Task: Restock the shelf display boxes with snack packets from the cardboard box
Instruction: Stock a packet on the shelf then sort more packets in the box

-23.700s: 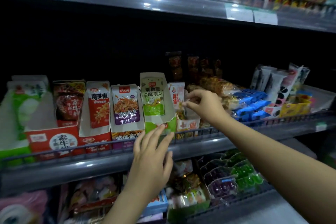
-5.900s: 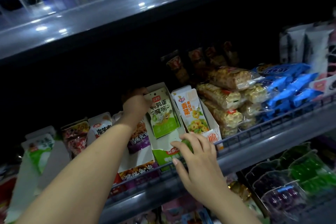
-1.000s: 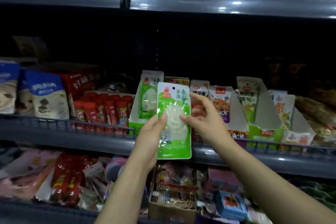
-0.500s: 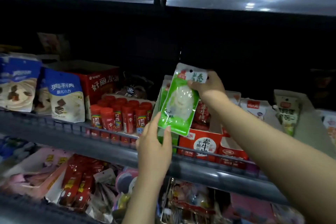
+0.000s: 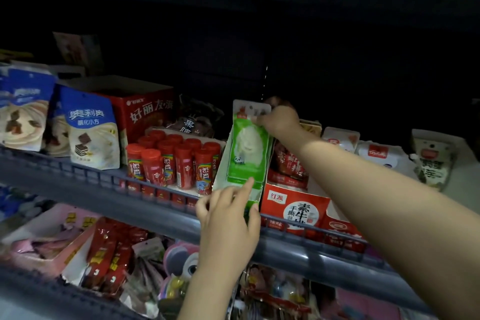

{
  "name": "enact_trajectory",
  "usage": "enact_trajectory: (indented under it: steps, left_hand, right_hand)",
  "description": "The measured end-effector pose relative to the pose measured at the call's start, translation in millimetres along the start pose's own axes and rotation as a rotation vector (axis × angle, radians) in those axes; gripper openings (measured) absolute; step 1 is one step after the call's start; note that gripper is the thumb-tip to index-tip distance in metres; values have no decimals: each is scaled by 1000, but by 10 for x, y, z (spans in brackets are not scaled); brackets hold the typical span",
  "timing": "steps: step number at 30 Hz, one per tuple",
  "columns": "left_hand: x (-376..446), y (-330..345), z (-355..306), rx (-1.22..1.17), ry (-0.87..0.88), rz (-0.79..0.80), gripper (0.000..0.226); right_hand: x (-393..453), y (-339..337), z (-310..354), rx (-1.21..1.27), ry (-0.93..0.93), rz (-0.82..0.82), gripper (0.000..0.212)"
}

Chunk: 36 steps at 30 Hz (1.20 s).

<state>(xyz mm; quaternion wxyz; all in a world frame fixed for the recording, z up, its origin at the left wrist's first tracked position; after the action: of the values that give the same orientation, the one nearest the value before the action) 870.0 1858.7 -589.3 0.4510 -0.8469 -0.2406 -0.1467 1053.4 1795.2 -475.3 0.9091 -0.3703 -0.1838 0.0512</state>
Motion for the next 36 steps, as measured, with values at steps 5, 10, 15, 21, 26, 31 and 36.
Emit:
enact_trajectory:
  steps: [5,10,15,21,26,31,36]
  left_hand:
    - [-10,18,19,-5,5,-15,50]
    - [-4,43,40,11,6,-56,48]
    - [-6,62,44,37,15,-82,49]
    - [-26,46,16,31,7,-22,50]
    - [-111,5,-62,12,20,-33,51]
    - [-345,-90,-204,-39,68,-105,45]
    - [-774,-69,-413,-82,129,-80,40]
  right_hand:
    - [-20,-2,-126,-206,-49,21,40]
    - [-70,6,-130,-196,-127,-12,41]
    - [-123,-30,-148,-136,-153,-64,34]
    - [-266,-154,-175,-63,-181,-137,37]
    - [-654,-252,-227,34,-171,-150,32]
    - [-1398,-510,-314,120,-209,-211,26]
    - [-2212,-642,-599,189,-167,-221,26]
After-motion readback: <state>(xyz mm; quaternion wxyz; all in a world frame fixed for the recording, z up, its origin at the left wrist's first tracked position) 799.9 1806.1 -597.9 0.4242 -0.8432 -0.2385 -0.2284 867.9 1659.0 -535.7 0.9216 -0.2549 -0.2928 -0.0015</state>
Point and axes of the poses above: each hand's wrist, its own x-axis towards the middle knuckle, its own y-axis out of the palm, z = x × y, the point moved 7 cm from there along x, towards the middle knuckle, and after that the axes turned 3 degrees about z, right-handed, at the moved point
